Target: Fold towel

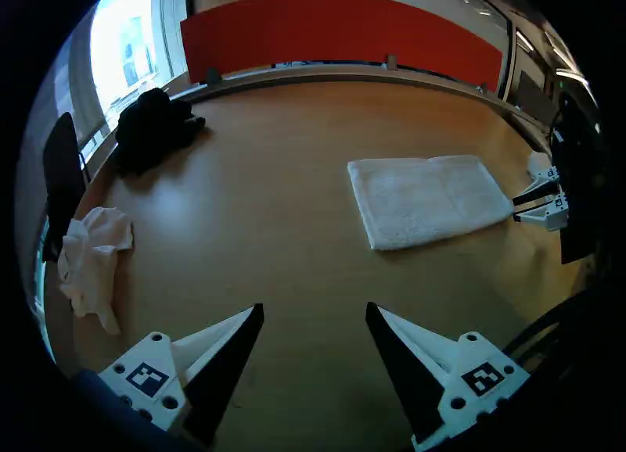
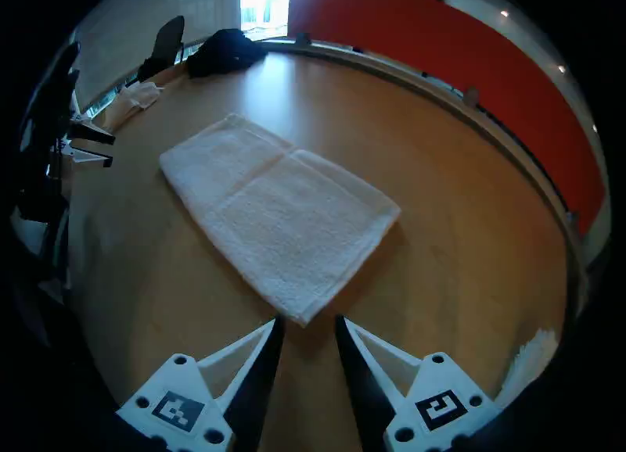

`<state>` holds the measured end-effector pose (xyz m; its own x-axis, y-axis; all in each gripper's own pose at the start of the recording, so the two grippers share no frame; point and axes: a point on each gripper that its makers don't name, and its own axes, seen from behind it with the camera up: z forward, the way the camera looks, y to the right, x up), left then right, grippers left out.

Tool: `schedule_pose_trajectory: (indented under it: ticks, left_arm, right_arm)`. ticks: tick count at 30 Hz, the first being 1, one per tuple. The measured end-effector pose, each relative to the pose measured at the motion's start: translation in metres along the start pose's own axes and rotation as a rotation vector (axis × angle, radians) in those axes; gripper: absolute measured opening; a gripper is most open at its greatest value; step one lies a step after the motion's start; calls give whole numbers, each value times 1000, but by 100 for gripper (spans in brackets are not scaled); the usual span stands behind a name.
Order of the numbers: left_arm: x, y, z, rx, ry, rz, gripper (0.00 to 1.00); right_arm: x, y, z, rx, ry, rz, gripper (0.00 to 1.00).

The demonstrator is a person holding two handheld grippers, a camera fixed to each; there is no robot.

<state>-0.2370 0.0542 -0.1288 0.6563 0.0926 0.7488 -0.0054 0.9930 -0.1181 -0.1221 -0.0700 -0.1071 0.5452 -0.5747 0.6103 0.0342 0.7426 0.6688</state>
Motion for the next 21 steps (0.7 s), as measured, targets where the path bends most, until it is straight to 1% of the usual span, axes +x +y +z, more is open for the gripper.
schedule_pose_trajectory:
  ticks: [5, 12, 21]
  left_arm:
    - [-2, -3, -4, 5, -1, -14, 97]
    - [-6, -8, -8, 15, -3, -16, 97]
    - [-8, -10, -10, 20, 2, -21, 97]
  right_arm:
    - [-1, -3, 1, 19, -7, -16, 49]
    - [-3, -4, 6, 30, -22, -37, 35]
    - [2, -4, 6, 41, -10, -54, 15]
